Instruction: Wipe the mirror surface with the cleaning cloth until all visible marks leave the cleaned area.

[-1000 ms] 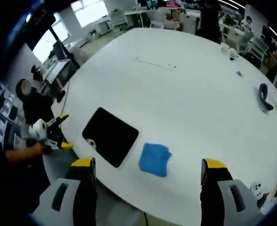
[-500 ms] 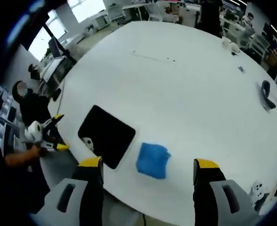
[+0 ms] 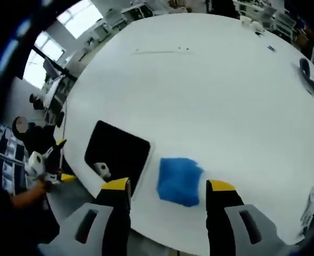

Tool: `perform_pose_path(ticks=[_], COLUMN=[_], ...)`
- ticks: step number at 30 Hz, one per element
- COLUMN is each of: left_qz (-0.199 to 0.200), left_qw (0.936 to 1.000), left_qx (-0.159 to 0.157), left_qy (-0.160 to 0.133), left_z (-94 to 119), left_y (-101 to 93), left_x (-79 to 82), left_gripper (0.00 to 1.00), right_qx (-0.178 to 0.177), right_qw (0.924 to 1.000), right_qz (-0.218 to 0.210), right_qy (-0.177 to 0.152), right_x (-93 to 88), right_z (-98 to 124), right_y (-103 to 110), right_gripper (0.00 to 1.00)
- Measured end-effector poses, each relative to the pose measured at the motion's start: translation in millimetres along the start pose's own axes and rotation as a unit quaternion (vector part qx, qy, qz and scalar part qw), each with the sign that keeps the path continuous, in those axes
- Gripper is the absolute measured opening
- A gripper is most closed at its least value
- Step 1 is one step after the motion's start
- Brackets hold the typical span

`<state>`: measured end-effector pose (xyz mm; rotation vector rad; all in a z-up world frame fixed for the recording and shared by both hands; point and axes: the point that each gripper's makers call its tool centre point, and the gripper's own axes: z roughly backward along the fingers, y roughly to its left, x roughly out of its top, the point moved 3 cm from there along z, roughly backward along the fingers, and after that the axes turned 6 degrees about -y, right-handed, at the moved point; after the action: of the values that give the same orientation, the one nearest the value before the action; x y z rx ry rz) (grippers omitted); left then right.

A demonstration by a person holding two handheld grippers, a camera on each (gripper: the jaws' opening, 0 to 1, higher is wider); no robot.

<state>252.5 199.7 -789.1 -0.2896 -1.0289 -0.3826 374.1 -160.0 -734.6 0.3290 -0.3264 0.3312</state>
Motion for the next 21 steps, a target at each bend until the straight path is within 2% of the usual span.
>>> perform_pose_path(ticks=[2, 11, 14, 21], left_qz=[0.001, 0.001, -0.001, 0.003], left_qw=[1.0, 1.0, 1.0, 1.0], left_qx=[0.001, 0.002, 0.001, 0.003], left_qy=[0.0, 0.004, 0.005, 0.007], left_z=[0.1, 0.8, 0.1, 0.3], left_y=[0.7, -0.3, -0.3, 0.4], left_x=[-0.2, -0.7, -1.2, -2.2], left_gripper=[0.99, 0.99, 0.99, 0.99], right_qx=[0.011, 0.016, 0.013, -0.004], right_qw=[0.9997, 0.999, 0.9988, 0.9981], right_qz=[-0.021, -0.037, -0.038, -0.033], right_qy=[0.01, 0.018, 0.03, 0.052], right_x=[-5.6, -12.0, -17.1, -31.6], right_z=[-6.7, -35.3, -48.3, -61.6], right_y=[3.3, -0.2, -3.6, -6.2], right_gripper=[0.51, 0.42, 0.41, 0.37])
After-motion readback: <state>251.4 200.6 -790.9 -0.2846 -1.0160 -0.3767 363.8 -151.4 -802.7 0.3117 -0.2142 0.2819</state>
